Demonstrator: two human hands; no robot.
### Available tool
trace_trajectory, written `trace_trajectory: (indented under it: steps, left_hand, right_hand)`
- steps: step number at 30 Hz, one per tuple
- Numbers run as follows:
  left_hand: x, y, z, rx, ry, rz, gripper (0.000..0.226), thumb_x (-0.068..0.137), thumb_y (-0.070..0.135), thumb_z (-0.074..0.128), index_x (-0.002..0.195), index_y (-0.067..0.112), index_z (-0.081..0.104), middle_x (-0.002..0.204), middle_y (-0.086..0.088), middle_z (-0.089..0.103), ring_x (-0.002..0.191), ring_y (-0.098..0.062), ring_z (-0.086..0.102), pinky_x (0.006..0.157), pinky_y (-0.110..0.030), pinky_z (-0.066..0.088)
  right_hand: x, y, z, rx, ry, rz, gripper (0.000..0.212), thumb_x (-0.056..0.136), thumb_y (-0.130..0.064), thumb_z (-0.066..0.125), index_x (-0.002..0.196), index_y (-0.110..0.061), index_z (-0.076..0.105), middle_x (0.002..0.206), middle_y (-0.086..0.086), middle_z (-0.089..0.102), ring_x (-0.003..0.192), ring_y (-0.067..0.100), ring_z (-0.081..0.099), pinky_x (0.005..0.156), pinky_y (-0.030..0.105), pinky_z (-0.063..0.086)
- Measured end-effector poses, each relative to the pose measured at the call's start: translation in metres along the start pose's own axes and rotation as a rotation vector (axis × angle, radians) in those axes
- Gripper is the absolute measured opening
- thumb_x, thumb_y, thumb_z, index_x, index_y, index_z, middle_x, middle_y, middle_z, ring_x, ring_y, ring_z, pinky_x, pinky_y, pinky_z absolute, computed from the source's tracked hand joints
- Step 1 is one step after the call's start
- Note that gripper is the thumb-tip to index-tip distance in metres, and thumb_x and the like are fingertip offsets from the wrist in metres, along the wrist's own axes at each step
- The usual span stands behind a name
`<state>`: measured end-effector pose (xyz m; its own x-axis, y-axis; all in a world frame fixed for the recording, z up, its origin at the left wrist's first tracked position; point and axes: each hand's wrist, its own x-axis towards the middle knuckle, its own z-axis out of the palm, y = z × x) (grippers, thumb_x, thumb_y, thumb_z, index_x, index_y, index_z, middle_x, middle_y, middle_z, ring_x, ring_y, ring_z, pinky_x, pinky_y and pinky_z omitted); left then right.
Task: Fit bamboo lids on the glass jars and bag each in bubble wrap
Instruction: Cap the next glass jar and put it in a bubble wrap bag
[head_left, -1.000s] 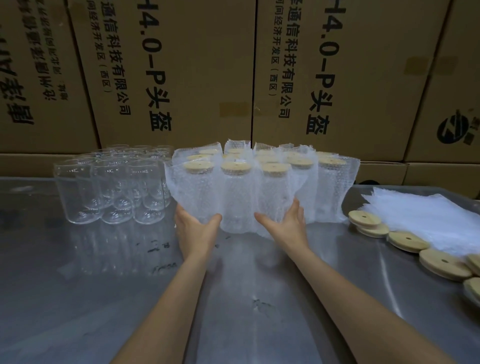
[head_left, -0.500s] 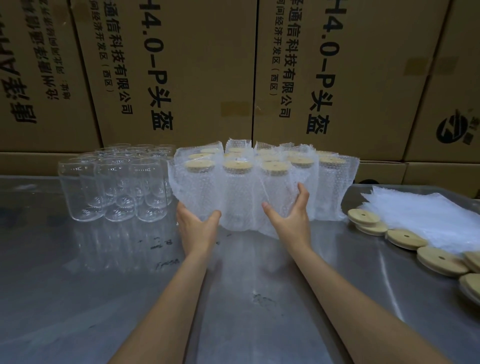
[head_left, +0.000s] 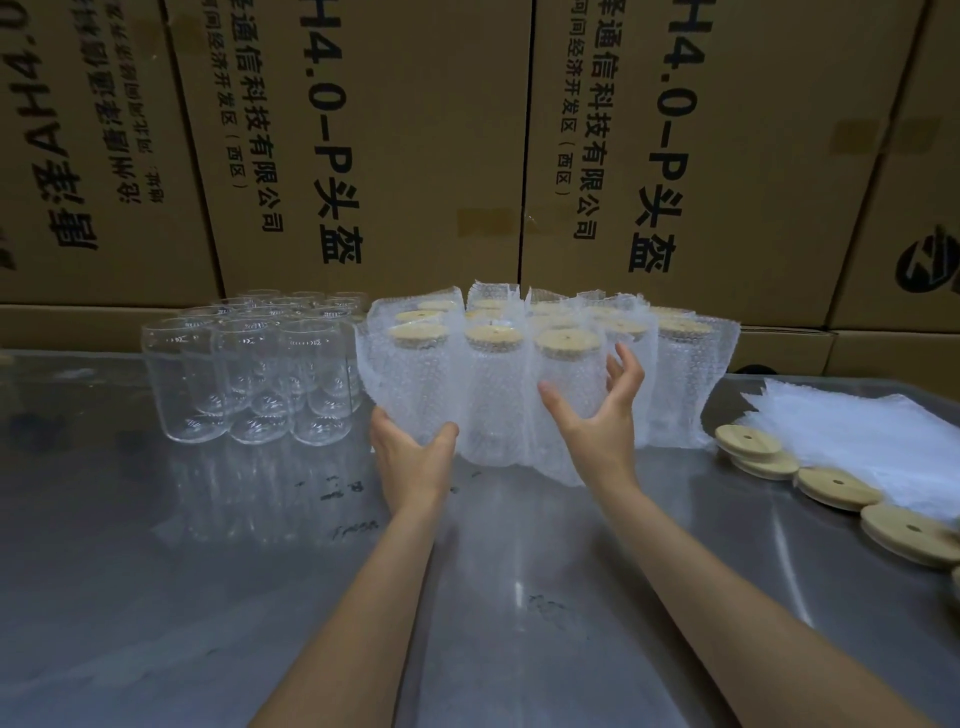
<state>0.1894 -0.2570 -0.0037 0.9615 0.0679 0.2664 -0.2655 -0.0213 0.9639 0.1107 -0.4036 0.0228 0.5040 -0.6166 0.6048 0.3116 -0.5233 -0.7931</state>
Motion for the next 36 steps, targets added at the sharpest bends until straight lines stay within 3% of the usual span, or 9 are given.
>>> trace_trajectory:
  steps: [4, 7, 11, 16, 20, 23, 27, 33, 36]
  left_hand:
    - [-0.001, 0.003, -0.001, -0.046, 0.018, -0.021, 0.084, 0.083, 0.022, 0.066, 0.149, 0.015, 0.015, 0.153, -0.005, 0.026, 0.137, -0.025, 0.034, 0.111, -0.047, 0.034]
    - [-0.003, 0.005, -0.003, -0.058, 0.08, -0.02, 0.081, 0.082, 0.02, 0.067, 0.147, 0.014, 0.021, 0.149, -0.004, 0.027, 0.133, -0.024, 0.037, 0.103, -0.035, 0.035]
    - [-0.004, 0.008, -0.008, -0.063, 0.17, -0.068, 0.075, 0.08, 0.01, 0.066, 0.145, 0.007, 0.027, 0.149, -0.009, 0.024, 0.134, -0.028, 0.033, 0.107, -0.039, 0.034]
    - [0.005, 0.008, -0.017, 0.029, 0.225, -0.091, 0.069, 0.079, -0.004, 0.054, 0.142, 0.003, 0.029, 0.146, -0.015, 0.024, 0.132, -0.033, 0.031, 0.111, -0.039, 0.028]
    - [0.019, 0.005, -0.036, 0.325, 0.17, 0.057, 0.077, 0.079, -0.001, 0.058, 0.145, -0.001, 0.019, 0.149, -0.021, 0.02, 0.136, -0.039, 0.025, 0.113, -0.044, 0.025]
    - [0.039, 0.011, -0.059, 0.585, 0.132, 0.228, 0.092, 0.08, 0.001, 0.06, 0.15, 0.0, 0.0, 0.158, -0.02, 0.006, 0.146, -0.035, 0.006, 0.121, -0.044, 0.006]
    - [0.073, 0.036, -0.079, 0.867, 0.09, 0.323, 0.102, 0.081, 0.003, 0.06, 0.15, 0.006, -0.016, 0.161, -0.011, -0.007, 0.148, -0.026, -0.009, 0.116, -0.043, -0.01]
    - [0.088, 0.058, -0.088, 1.22, -0.11, 0.296, 0.1, 0.089, 0.02, 0.061, 0.151, 0.014, -0.017, 0.162, -0.008, -0.002, 0.148, -0.028, -0.009, 0.117, -0.049, -0.006]
    - [0.081, 0.058, -0.092, 1.289, -0.065, 0.385, 0.086, 0.087, 0.013, 0.059, 0.153, 0.014, 0.003, 0.156, -0.011, 0.014, 0.145, -0.033, 0.008, 0.119, -0.051, 0.001]
  right_hand:
    - [-0.013, 0.007, -0.001, -0.113, 0.028, 0.029, 0.103, 0.073, -0.057, 0.072, 0.15, -0.023, 0.012, 0.155, -0.004, 0.018, 0.143, 0.013, 0.02, 0.107, 0.026, 0.023]
    - [-0.019, 0.008, -0.007, -0.078, -0.002, 0.203, 0.118, 0.06, -0.069, 0.067, 0.151, -0.022, 0.007, 0.156, 0.0, 0.015, 0.144, 0.019, 0.016, 0.114, 0.037, 0.024]
    - [-0.029, 0.003, -0.013, -0.264, -0.039, 0.37, 0.119, 0.07, -0.054, 0.078, 0.152, -0.013, 0.001, 0.157, 0.011, 0.015, 0.144, 0.029, 0.02, 0.115, 0.044, 0.025]
    - [-0.057, -0.007, -0.015, -0.654, -0.156, 0.402, 0.099, 0.081, -0.039, 0.068, 0.149, -0.003, 0.006, 0.15, 0.017, 0.032, 0.138, 0.032, 0.033, 0.114, 0.041, 0.025]
    - [-0.069, -0.012, -0.015, -0.798, -0.272, 0.398, 0.084, 0.084, -0.041, 0.059, 0.144, -0.003, 0.016, 0.148, 0.016, 0.034, 0.141, 0.029, 0.028, 0.117, 0.039, 0.017]
    - [-0.069, -0.013, -0.013, -0.82, -0.287, 0.403, 0.087, 0.086, -0.044, 0.056, 0.145, -0.001, 0.01, 0.152, 0.016, 0.028, 0.144, 0.028, 0.022, 0.119, 0.04, 0.012]
    - [-0.068, -0.013, -0.013, -0.806, -0.275, 0.41, 0.088, 0.086, -0.044, 0.057, 0.146, -0.002, 0.009, 0.154, 0.016, 0.025, 0.145, 0.028, 0.02, 0.119, 0.041, 0.011]
    - [-0.067, -0.015, -0.014, -0.756, -0.271, 0.408, 0.09, 0.085, -0.04, 0.058, 0.149, -0.004, 0.005, 0.155, 0.015, 0.024, 0.146, 0.027, 0.018, 0.119, 0.039, 0.008]
    - [-0.067, -0.015, -0.014, -0.75, -0.269, 0.412, 0.09, 0.085, -0.039, 0.058, 0.149, -0.004, 0.006, 0.154, 0.016, 0.025, 0.145, 0.027, 0.02, 0.119, 0.039, 0.011]
